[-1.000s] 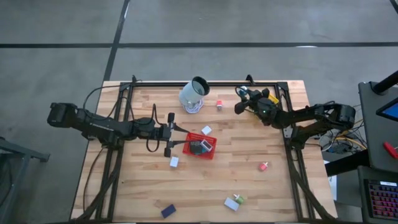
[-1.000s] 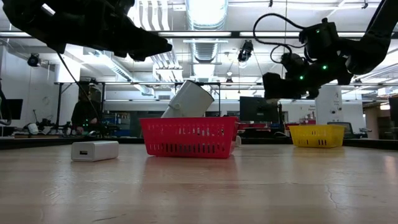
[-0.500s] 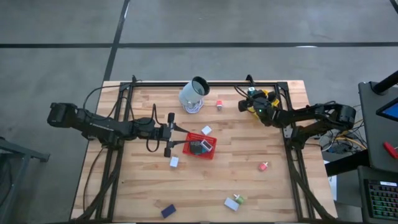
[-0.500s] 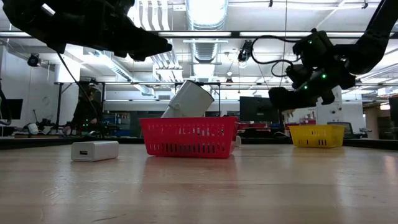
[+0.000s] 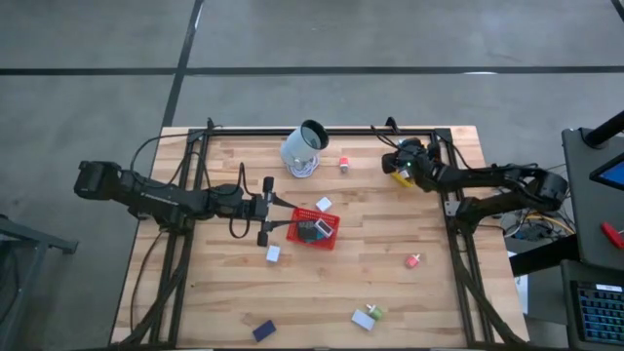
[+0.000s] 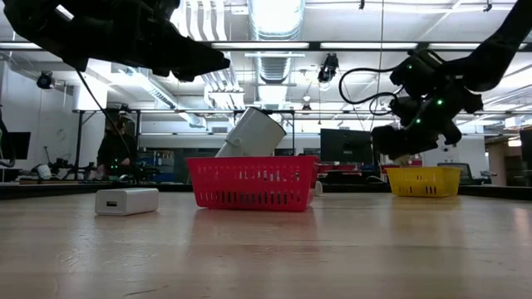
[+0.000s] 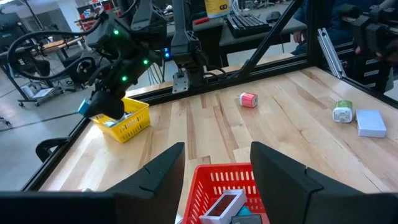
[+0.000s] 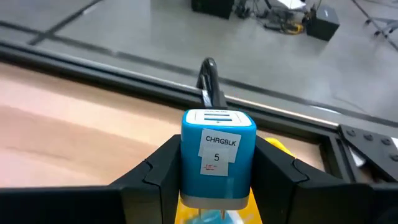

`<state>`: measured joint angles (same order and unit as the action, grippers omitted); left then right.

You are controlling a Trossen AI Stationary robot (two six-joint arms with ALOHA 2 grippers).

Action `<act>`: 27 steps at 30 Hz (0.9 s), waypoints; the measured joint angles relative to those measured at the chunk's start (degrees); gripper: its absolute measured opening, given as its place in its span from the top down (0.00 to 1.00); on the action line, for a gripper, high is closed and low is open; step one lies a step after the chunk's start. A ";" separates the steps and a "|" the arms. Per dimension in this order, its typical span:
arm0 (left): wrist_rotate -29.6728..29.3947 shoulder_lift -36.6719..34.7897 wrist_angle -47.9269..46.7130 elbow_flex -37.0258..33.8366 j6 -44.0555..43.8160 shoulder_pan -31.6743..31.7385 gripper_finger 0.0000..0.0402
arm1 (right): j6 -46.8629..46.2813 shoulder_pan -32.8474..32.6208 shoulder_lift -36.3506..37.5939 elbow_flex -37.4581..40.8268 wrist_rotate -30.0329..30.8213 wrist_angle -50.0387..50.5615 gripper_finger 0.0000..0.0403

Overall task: Pick & Place Office items
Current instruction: Put the blue charger adapter into the yellow basket

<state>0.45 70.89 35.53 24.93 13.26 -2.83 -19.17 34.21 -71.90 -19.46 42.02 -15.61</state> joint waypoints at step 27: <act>0.20 0.01 0.49 -0.90 -0.20 -0.01 0.54 | -1.66 0.72 3.59 -9.34 -9.53 34.06 0.65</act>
<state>0.64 70.90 36.02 24.03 13.06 -2.85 -20.82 34.94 -68.31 -28.80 32.49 18.45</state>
